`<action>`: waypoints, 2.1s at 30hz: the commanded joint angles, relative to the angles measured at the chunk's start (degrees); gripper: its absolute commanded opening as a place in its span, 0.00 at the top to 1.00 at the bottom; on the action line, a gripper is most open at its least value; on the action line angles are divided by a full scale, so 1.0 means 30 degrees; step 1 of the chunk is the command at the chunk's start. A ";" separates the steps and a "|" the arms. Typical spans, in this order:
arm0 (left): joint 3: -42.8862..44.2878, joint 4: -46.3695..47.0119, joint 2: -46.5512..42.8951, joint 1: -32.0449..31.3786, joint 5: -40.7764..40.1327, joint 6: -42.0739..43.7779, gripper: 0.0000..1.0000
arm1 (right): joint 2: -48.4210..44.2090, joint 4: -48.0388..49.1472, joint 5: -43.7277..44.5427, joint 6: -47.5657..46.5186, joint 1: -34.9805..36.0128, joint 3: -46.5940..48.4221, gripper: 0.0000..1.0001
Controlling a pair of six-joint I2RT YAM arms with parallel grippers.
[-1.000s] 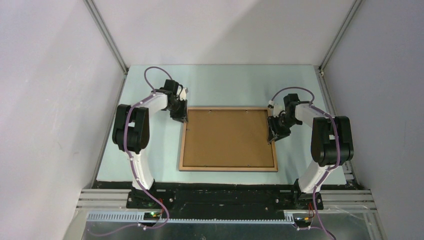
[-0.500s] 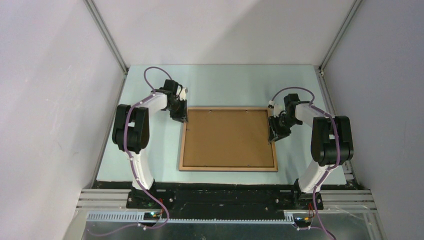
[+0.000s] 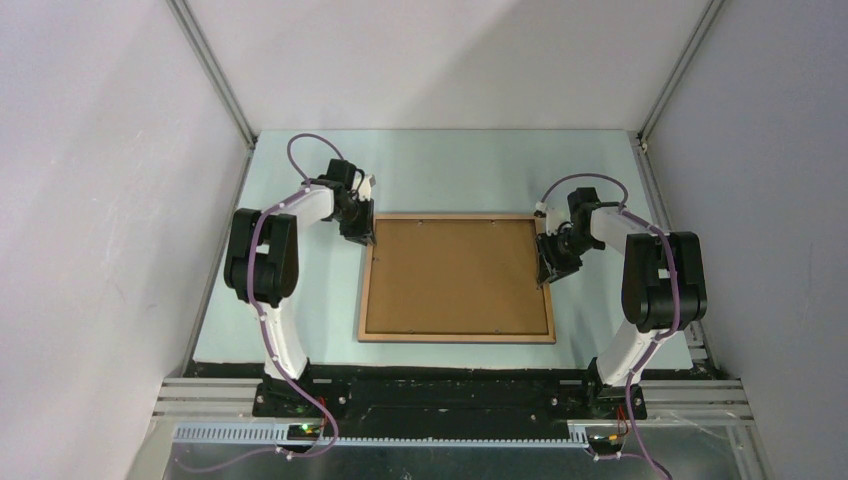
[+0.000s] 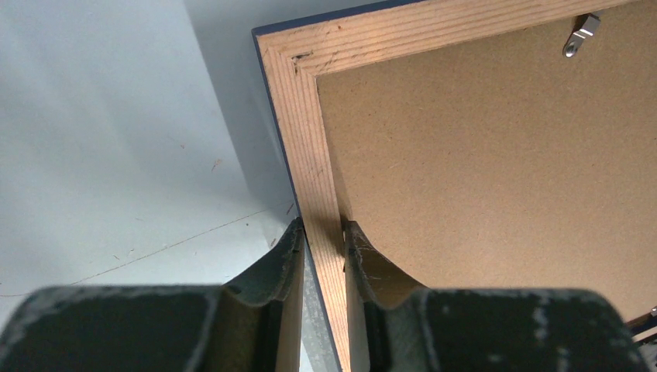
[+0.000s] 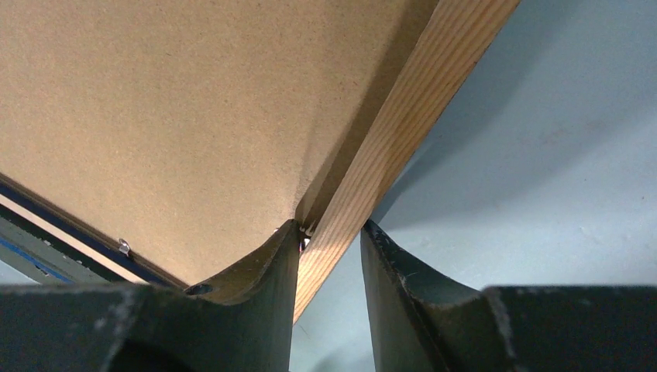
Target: Put the photo into the frame
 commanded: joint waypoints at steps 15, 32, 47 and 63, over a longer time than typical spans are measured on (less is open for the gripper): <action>-0.0256 0.0688 -0.0141 0.0249 -0.0174 0.0172 1.00 | 0.0817 -0.0700 0.0209 -0.1598 -0.0323 -0.0010 0.63; -0.0253 0.0695 -0.0267 0.0377 -0.0004 0.0146 1.00 | 0.1017 -0.0529 0.1177 -0.2311 -0.0308 -0.0017 0.64; -0.0262 0.0682 -0.0355 0.0453 0.0147 0.0146 1.00 | 0.1143 -0.0705 0.1452 -0.2722 -0.0319 -0.0018 0.57; -0.0438 0.0822 -0.0519 0.0504 0.0067 -0.0160 1.00 | -0.0345 -0.0576 -0.0067 -0.1461 -0.1710 0.0452 0.48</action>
